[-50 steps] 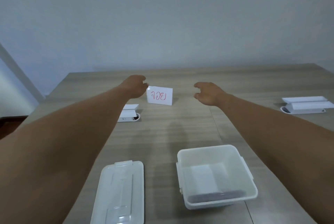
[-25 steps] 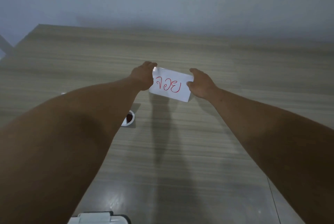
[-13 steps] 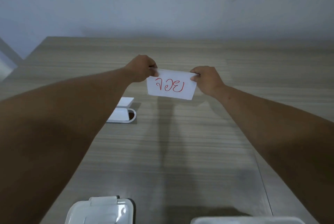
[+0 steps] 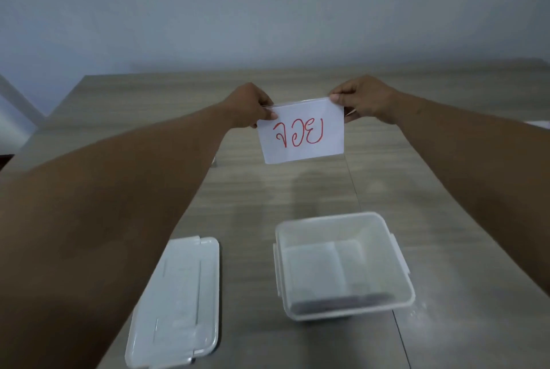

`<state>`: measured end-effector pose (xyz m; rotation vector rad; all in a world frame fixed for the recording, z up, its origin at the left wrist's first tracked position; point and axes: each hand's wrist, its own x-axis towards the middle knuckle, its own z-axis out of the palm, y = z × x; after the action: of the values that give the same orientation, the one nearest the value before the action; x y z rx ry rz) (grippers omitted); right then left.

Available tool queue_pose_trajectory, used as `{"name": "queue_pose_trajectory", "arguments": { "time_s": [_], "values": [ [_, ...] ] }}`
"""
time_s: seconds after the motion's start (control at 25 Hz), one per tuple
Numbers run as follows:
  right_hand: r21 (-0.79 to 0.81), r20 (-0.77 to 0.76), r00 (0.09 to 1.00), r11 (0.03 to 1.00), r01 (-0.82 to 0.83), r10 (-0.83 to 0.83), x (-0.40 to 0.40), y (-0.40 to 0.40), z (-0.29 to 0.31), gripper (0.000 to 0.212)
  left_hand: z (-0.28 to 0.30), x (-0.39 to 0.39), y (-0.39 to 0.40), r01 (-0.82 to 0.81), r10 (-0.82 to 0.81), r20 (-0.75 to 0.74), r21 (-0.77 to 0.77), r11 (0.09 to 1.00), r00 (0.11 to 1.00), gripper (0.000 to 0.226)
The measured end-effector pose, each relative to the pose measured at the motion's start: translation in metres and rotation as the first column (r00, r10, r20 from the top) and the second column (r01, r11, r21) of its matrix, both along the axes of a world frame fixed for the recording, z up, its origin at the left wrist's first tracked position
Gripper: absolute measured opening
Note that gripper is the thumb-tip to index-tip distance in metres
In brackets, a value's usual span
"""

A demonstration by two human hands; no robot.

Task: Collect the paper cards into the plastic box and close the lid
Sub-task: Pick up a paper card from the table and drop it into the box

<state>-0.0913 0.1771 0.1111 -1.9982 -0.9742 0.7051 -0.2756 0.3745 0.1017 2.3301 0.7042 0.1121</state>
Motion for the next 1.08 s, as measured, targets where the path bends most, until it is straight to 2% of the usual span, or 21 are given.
{"name": "queue_pose_trajectory", "arguments": {
  "time_s": [0.32, 0.56, 0.84, 1.08],
  "values": [
    [-0.108, -0.159, 0.982, 0.99, 0.09, -0.106, -0.047, -0.127, -0.053, 0.028, -0.044, -0.035, -0.104, 0.174, -0.185, -0.062, -0.144, 0.974, 0.981, 0.028],
    [-0.205, -0.197, 0.972, 0.975, 0.084, -0.125, -0.08, -0.169, -0.095, 0.028, -0.087, -0.068, -0.145, 0.188, -0.226, -0.155, -0.229, 0.955, 0.962, 0.027],
    [-0.359, -0.078, 0.996, 0.933, 0.021, -0.052, -0.116, -0.205, -0.131, 0.023, -0.129, -0.104, -0.191, 0.232, -0.298, -0.278, -0.248, 0.941, 0.913, 0.026],
    [-0.521, 0.034, 0.99, 0.848, -0.1, 0.137, -0.13, -0.222, -0.14, 0.023, -0.149, -0.114, -0.216, 0.275, -0.362, -0.436, -0.25, 0.928, 0.824, 0.034]
  ]
}}
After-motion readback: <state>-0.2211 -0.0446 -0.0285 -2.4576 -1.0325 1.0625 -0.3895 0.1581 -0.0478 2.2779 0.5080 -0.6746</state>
